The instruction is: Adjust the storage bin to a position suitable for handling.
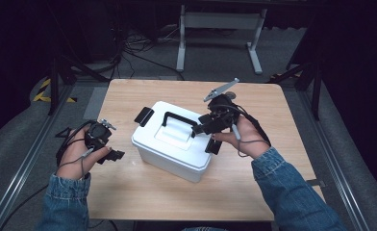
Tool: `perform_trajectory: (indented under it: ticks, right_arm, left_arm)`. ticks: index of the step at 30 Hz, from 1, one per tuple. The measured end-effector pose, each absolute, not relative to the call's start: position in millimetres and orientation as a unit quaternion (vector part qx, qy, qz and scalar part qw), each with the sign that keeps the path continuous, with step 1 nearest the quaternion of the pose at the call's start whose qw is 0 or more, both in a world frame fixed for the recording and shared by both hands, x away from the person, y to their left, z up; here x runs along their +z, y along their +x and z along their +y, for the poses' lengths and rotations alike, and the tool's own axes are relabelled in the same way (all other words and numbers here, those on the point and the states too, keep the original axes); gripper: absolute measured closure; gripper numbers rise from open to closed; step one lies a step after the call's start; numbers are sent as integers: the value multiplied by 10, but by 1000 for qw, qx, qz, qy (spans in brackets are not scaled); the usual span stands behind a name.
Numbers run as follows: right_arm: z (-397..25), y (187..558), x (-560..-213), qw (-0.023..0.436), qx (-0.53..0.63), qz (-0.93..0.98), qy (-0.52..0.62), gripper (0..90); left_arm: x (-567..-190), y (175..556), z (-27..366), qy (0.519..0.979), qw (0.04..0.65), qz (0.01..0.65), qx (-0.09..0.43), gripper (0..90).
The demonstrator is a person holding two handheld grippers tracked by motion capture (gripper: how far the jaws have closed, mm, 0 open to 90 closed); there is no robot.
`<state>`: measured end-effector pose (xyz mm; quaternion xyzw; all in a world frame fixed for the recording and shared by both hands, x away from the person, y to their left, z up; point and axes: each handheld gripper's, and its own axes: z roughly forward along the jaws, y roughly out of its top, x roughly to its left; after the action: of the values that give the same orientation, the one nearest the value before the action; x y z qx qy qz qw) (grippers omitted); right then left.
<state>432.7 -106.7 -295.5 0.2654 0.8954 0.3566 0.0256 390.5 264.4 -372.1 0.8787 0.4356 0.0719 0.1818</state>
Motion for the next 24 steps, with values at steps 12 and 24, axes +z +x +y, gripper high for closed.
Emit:
perform_trajectory:
  ticks: [12, 24]
  right_arm:
    - [-851, 4402, -3081, 19, 329, 909, 256, 709]
    - [-784, 4375, -3112, 25, 316, 917, 240, 836]
  left_arm:
    - [-3735, 3923, 2569, 884, 192, 420, 74, 178]
    - [-3722, 3922, 2648, 871, 191, 447, 77, 192]
